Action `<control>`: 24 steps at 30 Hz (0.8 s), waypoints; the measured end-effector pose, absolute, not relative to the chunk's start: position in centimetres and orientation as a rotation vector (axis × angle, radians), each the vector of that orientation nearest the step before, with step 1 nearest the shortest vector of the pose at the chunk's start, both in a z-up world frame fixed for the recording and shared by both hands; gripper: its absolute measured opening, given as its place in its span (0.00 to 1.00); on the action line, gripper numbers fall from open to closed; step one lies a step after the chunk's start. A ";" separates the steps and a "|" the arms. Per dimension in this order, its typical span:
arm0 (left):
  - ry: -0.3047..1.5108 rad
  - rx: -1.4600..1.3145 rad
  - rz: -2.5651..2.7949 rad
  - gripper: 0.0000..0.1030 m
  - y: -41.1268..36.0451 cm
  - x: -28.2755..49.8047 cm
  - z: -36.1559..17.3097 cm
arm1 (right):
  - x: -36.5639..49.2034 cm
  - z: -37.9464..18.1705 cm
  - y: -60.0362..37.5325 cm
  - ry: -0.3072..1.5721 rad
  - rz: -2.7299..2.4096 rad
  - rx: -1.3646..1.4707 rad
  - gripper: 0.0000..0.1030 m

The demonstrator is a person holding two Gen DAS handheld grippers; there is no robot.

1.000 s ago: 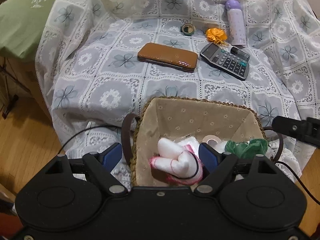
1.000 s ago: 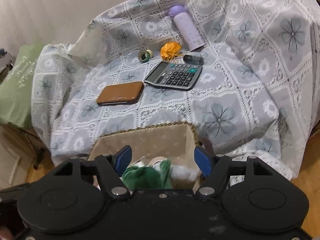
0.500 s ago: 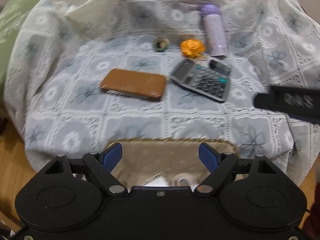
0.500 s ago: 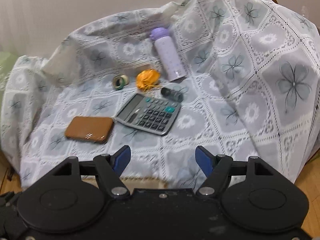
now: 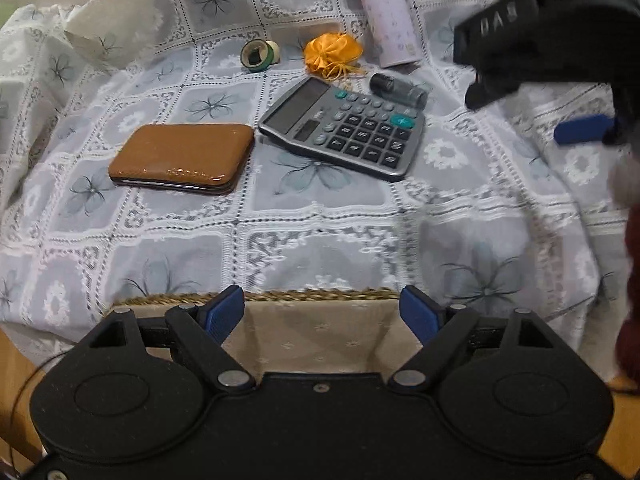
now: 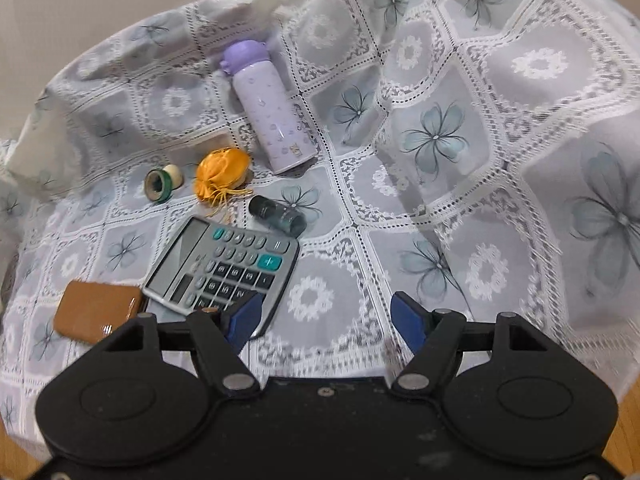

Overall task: Organize soft objects
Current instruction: 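Withdraw both tools and move the right tool toward the dark teal glass bottle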

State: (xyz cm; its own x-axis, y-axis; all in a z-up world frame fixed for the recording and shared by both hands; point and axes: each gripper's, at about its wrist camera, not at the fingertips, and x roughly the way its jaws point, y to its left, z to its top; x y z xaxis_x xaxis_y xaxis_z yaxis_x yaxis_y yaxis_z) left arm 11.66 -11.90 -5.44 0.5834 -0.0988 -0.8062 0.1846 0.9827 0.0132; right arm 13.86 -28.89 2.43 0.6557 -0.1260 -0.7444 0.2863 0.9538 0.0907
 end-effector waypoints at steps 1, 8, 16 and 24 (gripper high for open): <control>0.934 0.113 -0.159 0.80 -11.9 11.7 -5.7 | 14.7 2.2 -29.1 0.831 -0.235 0.214 0.69; 0.926 0.187 -0.084 0.80 -8.9 12.9 -6.2 | 20.7 1.0 -28.8 0.864 -0.223 0.225 0.69; 0.986 0.157 -0.023 0.80 -5.0 14.5 -6.9 | 27.2 -0.2 -27.5 0.921 -0.214 0.254 0.70; 1.011 0.119 -0.105 0.80 -4.2 14.8 -7.2 | 32.4 -2.1 -28.0 1.024 -0.271 0.431 0.70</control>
State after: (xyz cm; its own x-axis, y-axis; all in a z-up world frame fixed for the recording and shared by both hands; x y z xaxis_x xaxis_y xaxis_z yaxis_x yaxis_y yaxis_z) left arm 14.84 -4.16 -7.18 0.5267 -0.0324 -0.8494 0.1428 0.9885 0.0508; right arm 32.38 -28.02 -2.11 0.4978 -0.0179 -0.8671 0.4133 0.8839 0.2190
